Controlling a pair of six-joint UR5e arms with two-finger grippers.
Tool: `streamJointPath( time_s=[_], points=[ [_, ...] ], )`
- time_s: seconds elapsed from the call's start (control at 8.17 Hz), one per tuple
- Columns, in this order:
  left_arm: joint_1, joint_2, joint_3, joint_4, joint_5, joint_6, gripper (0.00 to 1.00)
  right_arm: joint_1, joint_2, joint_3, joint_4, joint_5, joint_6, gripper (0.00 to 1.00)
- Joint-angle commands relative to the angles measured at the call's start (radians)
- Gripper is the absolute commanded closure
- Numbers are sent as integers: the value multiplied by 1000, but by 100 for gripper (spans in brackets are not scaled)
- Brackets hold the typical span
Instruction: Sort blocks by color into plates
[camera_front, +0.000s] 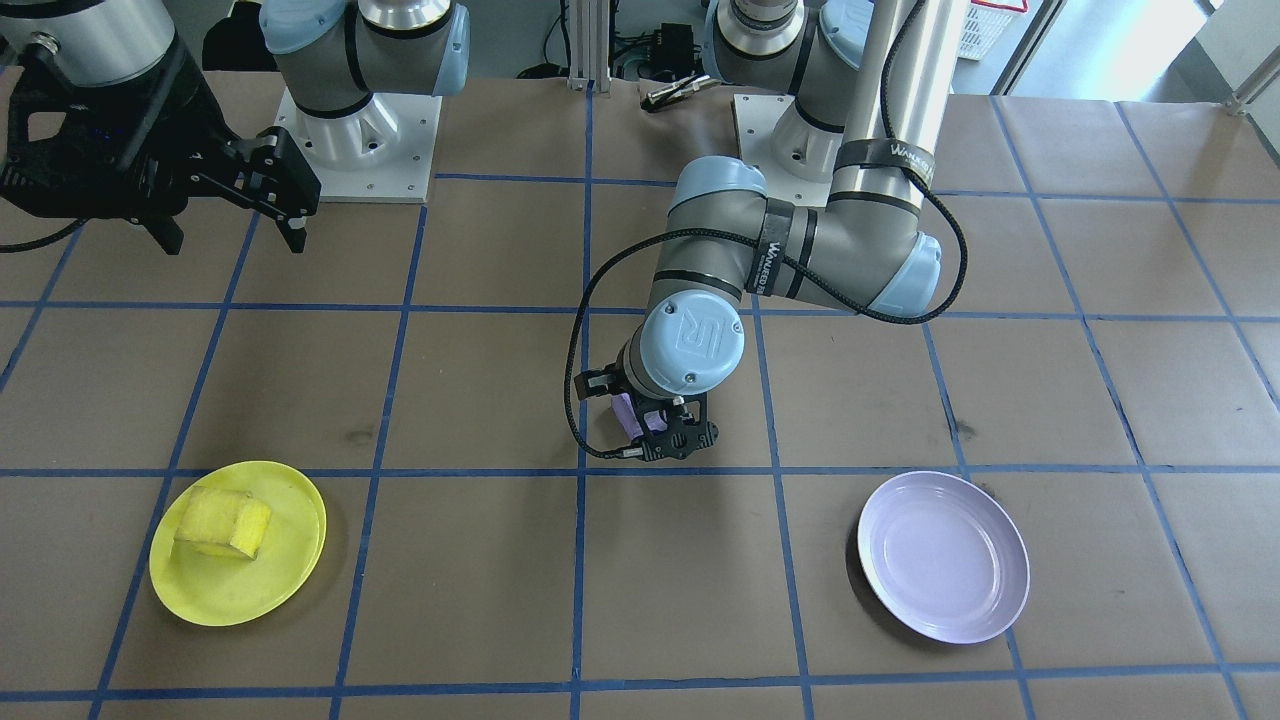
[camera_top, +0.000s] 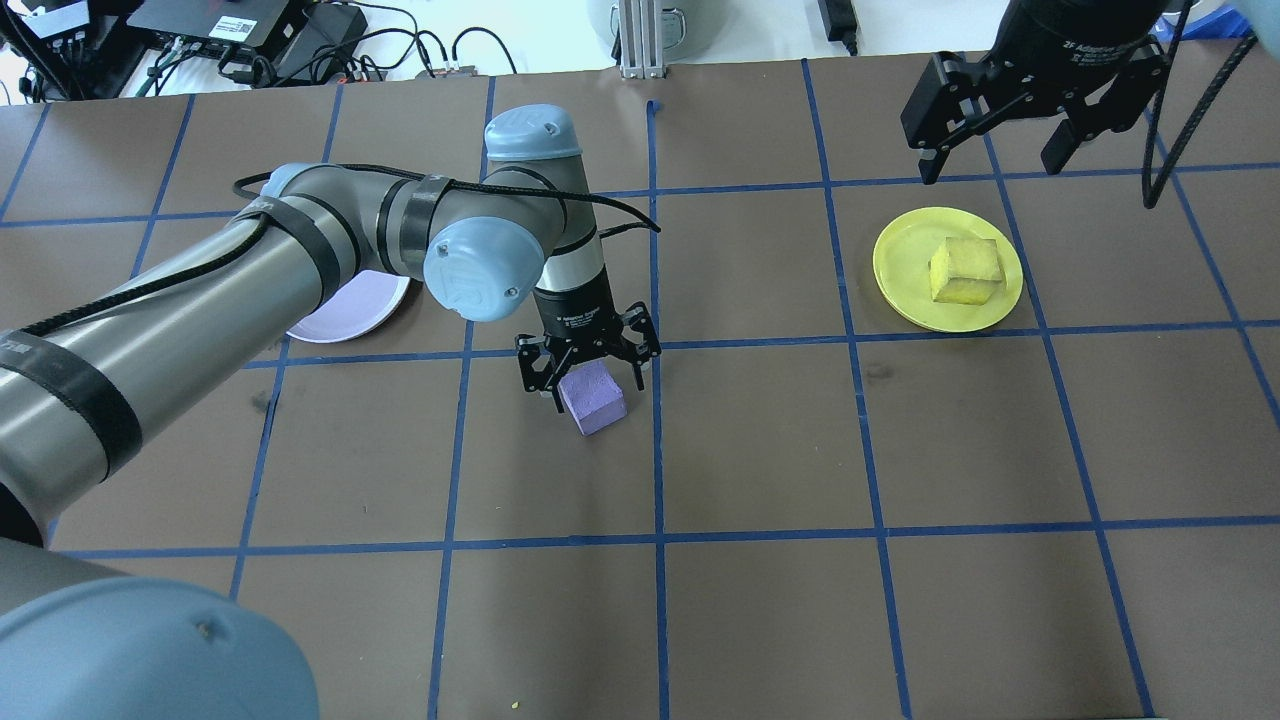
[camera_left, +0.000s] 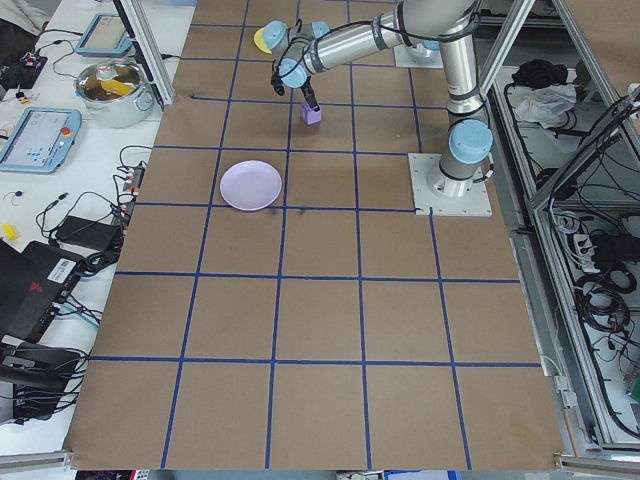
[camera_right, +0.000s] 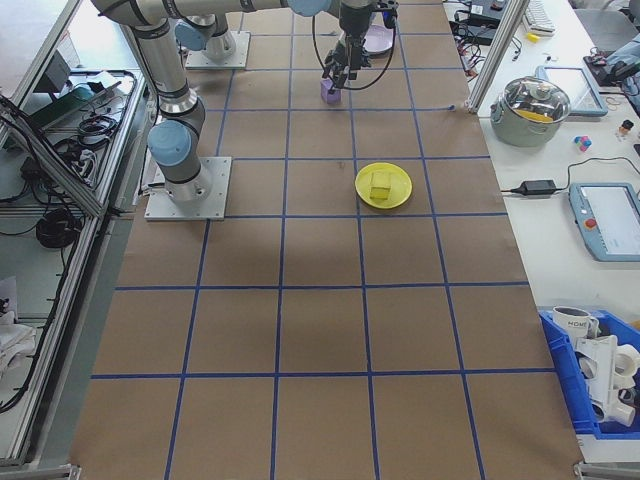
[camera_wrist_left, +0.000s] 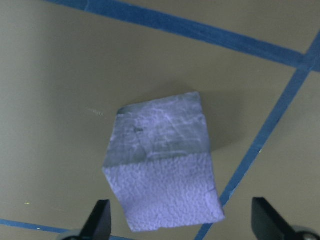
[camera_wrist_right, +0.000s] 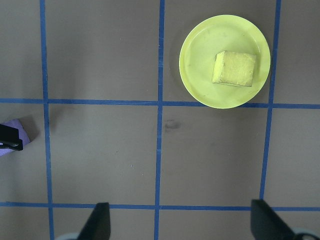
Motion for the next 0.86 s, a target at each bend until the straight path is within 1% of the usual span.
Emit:
streamJointPath(
  time_s=[0.0, 0.12, 0.24, 0.37, 0.61, 0.73],
  points=[
    [-1, -35, -6, 11, -2, -1, 0, 0, 0, 0, 0, 0, 0, 0],
    [-1, -38, -12, 70, -2, 6, 21, 0, 0, 0, 0, -2, 0, 0],
    [0, -43, -12, 86, -2, 14, 90, 0, 0, 0, 0, -2, 0, 0],
    [0, -45, -12, 88, -2, 18, 100, 0, 0, 0, 0, -2, 0, 0],
    [0, -22, 0, 89, -1, 19, 100, 0, 0, 0, 0, -2, 0, 0],
    [5, 0, 3, 60, 1, 19, 100, 0, 0, 0, 0, -2, 0, 0]
  ],
)
